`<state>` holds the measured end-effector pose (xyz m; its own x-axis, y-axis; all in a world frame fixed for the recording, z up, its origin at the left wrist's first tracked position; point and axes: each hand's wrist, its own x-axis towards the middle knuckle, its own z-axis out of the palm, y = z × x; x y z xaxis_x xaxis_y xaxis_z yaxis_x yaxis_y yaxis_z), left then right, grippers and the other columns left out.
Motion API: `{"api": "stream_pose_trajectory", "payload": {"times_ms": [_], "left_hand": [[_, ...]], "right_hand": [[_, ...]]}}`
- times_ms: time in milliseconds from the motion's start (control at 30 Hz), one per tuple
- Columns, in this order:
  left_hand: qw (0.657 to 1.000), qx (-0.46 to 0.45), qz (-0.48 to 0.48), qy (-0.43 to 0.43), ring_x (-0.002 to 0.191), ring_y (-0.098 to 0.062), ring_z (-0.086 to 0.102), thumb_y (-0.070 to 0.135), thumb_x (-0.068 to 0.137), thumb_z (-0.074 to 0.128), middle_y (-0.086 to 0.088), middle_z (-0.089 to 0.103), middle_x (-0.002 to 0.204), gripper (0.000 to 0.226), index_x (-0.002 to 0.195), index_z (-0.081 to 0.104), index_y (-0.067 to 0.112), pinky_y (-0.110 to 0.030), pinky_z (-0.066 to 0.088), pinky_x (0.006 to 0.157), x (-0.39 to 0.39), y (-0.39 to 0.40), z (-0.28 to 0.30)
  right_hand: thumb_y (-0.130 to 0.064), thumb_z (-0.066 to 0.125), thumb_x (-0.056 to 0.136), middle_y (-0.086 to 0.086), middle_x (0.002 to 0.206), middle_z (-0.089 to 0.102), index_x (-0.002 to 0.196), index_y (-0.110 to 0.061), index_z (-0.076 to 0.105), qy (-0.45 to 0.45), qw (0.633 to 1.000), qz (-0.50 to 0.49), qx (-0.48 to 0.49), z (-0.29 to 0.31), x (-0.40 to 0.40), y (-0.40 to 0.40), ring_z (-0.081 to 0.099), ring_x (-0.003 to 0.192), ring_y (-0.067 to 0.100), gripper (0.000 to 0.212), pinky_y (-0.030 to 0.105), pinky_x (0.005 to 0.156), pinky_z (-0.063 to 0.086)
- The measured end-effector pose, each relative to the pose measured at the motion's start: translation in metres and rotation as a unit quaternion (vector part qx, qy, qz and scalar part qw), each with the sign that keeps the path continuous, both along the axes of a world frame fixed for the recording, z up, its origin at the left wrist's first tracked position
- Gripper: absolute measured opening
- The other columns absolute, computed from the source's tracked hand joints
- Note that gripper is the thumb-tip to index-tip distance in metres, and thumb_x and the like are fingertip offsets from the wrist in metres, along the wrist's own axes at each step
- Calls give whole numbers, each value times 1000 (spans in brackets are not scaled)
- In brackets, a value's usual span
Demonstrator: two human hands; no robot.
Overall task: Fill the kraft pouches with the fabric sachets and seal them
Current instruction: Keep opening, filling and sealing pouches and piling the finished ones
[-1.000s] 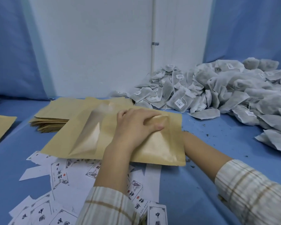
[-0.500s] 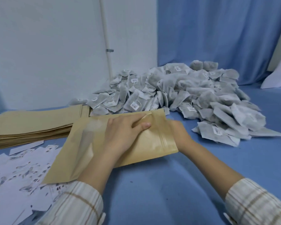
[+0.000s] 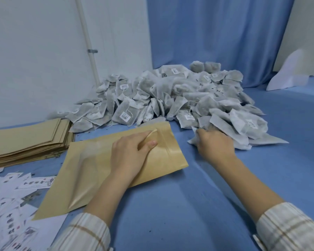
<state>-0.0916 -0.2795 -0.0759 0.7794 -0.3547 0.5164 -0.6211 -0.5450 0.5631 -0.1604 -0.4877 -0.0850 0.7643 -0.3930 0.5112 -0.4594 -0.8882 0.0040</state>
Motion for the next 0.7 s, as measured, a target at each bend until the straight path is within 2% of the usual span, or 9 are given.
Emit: {"api": "stream_pose_trajectory", "payload": {"times_ms": [67,167,267,300,333,400,567,633,700], "left_hand": [[1000,-14,-1,-4,104,-20,58,43,86,62,8,69,111,33,117,66,35,-37,40,95,0,0,-1],[999,-45,5,-9,101,-20,58,44,86,62,7,70,108,32,116,67,34,-36,41,93,2,4,-1],[997,-73,6,-6,106,-18,57,42,86,63,8,69,111,31,116,66,36,-39,39,98,4,7,0],[997,-78,7,-7,107,-18,57,42,86,63,7,69,112,31,116,66,35,-40,38,99,4,8,0],[997,-80,9,-9,108,-18,57,41,86,63,7,69,112,32,116,66,34,-41,38,99,5,9,0],[997,-80,16,-11,107,-20,57,41,86,63,6,70,110,31,115,67,31,-42,39,98,7,10,1],[996,-85,31,-17,107,-20,58,41,86,63,5,70,110,31,114,69,30,-40,39,98,11,15,1],[996,-91,22,-12,109,-19,57,41,85,64,6,69,111,31,114,68,30,-42,38,100,10,14,2],[995,-94,-2,-15,107,-17,57,41,85,65,8,69,110,31,114,68,32,-43,38,100,5,9,3]], "right_hand": [[-20,49,92,7,92,66,117,-13,57,-182,978,62,78,5,0,10,60,85,27,27,28,62,34],[-23,56,89,-8,88,58,113,-21,58,-390,853,95,334,11,1,23,50,77,10,25,16,66,33],[-24,61,86,1,104,57,106,-20,50,-426,662,88,610,8,3,26,56,80,10,24,18,66,48],[-21,62,86,8,106,57,106,-14,49,-421,606,96,668,6,5,26,58,82,15,25,26,73,54],[-18,62,86,13,107,56,107,-8,49,-412,571,105,702,4,7,28,59,84,20,26,36,80,55],[-14,61,87,15,100,56,105,-6,49,-402,540,122,729,2,11,33,58,83,21,24,40,82,53],[-14,62,87,7,94,57,98,-9,48,-489,473,113,725,6,13,35,61,67,10,18,25,62,53],[-12,63,86,5,90,57,90,-13,50,-446,510,143,722,7,14,40,59,66,10,14,22,57,50],[-10,64,85,3,80,62,86,-14,59,-304,579,220,724,9,14,51,58,58,8,6,18,49,46]]}}
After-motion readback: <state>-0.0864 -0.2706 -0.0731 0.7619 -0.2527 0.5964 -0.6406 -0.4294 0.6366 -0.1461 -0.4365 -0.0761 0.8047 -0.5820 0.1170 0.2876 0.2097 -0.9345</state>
